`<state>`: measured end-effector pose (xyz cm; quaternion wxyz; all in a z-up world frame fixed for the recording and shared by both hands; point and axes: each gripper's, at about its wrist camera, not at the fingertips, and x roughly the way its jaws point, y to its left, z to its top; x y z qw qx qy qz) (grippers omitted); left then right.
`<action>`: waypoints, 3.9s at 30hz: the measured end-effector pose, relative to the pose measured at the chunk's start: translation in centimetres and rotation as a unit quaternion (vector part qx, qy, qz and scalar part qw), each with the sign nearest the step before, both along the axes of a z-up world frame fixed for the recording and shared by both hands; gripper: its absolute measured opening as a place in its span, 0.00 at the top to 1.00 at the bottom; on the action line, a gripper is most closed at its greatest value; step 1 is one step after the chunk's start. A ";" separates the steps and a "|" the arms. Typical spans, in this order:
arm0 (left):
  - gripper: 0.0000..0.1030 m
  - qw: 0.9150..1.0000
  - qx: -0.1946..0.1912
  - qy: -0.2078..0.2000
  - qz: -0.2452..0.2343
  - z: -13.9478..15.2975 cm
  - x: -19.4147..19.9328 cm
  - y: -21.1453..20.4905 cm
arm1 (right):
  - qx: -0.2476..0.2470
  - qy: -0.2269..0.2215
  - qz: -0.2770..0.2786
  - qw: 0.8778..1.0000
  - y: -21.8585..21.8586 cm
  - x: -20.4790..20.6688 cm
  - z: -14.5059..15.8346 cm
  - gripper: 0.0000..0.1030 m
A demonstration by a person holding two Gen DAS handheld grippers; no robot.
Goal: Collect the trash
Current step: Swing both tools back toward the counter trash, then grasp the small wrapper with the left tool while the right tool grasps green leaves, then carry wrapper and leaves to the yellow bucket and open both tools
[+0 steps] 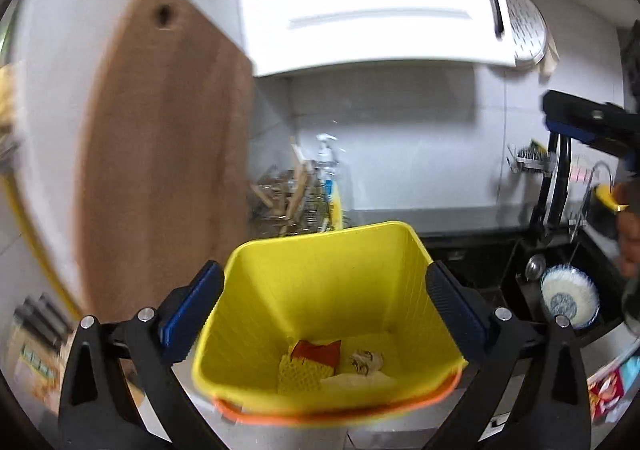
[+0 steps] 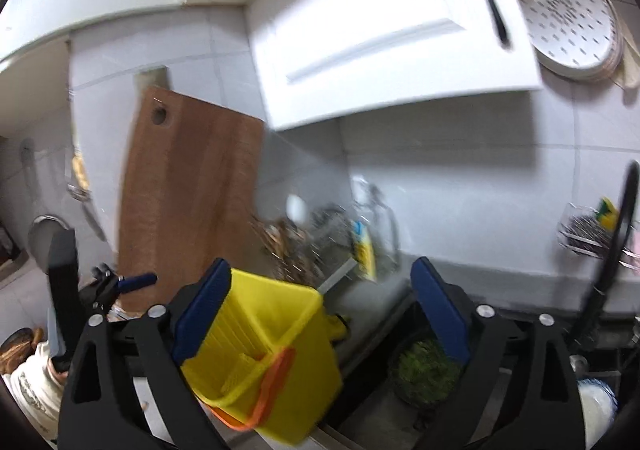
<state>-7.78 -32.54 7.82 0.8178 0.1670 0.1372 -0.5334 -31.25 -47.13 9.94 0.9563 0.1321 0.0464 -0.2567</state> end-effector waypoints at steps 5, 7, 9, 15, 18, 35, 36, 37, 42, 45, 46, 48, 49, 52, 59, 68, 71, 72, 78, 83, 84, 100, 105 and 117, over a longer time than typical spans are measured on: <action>0.04 0.994 -0.021 0.021 0.105 -3.0 1.5 8.4 | -0.055 -0.024 0.092 0.994 3.1 2.9 1.2 0.08; 0.04 0.982 -0.004 0.042 0.184 -5.9 2.7 12.3 | -0.073 -0.030 0.142 0.987 4.7 4.3 1.5 0.08; 0.04 0.968 0.011 0.064 0.244 -8.5 3.6 15.3 | -0.085 -0.026 0.188 0.978 6.2 6.0 1.6 0.08; 0.04 0.893 0.102 0.097 0.427 -17.2 6.9 24.4 | -0.110 0.016 0.303 0.947 11.6 12.3 0.7 0.08; 0.04 0.848 0.109 0.132 0.501 -20.3 10.1 28.9 | -0.102 0.025 0.347 0.932 13.9 14.4 0.1 0.08; 0.56 0.818 0.074 0.292 0.489 -26.0 23.4 33.4 | -0.061 0.089 0.398 0.911 18.3 16.7 -3.2 0.08; 0.59 0.817 0.065 0.300 0.488 -26.0 23.2 33.7 | -0.059 0.090 0.398 0.911 18.3 16.7 -3.3 0.08; 0.64 0.818 0.060 0.302 0.486 -25.8 22.8 34.0 | -0.057 0.091 0.399 0.911 18.3 16.6 -3.4 0.08; 0.69 0.833 0.024 0.296 0.466 -22.9 19.0 34.5 | -0.048 0.098 0.407 0.907 18.4 17.4 -4.0 0.08; 0.71 0.841 0.024 0.281 0.462 -21.5 16.0 34.3 | -0.043 0.106 0.425 0.898 18.9 18.6 -4.8 0.08; 0.71 0.842 0.030 0.276 0.463 -21.2 15.2 34.2 | -0.038 0.114 0.436 0.892 19.2 19.4 -5.4 0.08; 0.73 0.840 0.033 0.277 0.465 -20.9 13.7 34.2 | -0.039 0.135 0.447 0.883 20.2 20.9 -6.7 0.08; 0.76 0.838 0.037 0.282 0.466 -20.9 12.9 34.1 | -0.043 0.151 0.461 0.873 21.1 22.2 -7.9 0.08; 0.79 0.839 0.044 0.282 0.464 -21.0 10.6 33.9 | -0.046 0.197 0.492 0.847 23.6 25.6 -11.8 0.08; 0.91 0.834 0.037 0.276 0.477 -20.1 7.4 34.8 | -0.078 0.313 0.535 0.781 31.6 37.1 -22.4 0.08; 0.92 0.823 0.037 0.263 0.502 -19.3 5.2 36.3 | -0.134 0.411 0.523 0.735 38.9 46.2 -29.4 0.09; 0.92 0.823 0.033 0.259 0.505 -18.7 4.8 36.8 | -0.141 0.435 0.528 0.716 40.2 47.1 -30.8 0.46; 0.92 0.822 0.032 0.259 0.506 -18.6 4.7 36.9 | -0.153 0.432 0.517 0.723 40.5 47.2 -30.9 0.52; 0.92 0.822 0.034 0.258 0.506 -18.6 4.6 37.2 | -0.091 0.400 0.531 0.742 38.8 45.5 -29.3 0.94; 0.92 0.828 0.036 0.262 0.494 -19.0 5.3 36.5 | -0.043 0.347 0.549 0.759 36.7 41.1 -25.7 0.95; 0.92 0.831 0.034 0.260 0.491 -18.9 5.3 36.3 | -0.036 0.334 0.551 0.764 36.2 39.9 -24.6 0.95; 0.92 0.859 0.027 0.224 0.459 -15.3 4.9 35.6 | -0.040 0.206 0.480 0.852 25.5 25.0 -9.4 0.95; 0.92 0.871 0.004 0.196 0.451 -12.0 4.7 35.0 | -0.040 0.161 0.414 0.895 20.8 22.1 -5.4 0.95; 0.92 0.893 -0.012 0.168 0.417 -9.5 4.2 32.8 | -0.055 0.192 0.143 0.969 7.8 19.2 -3.4 0.94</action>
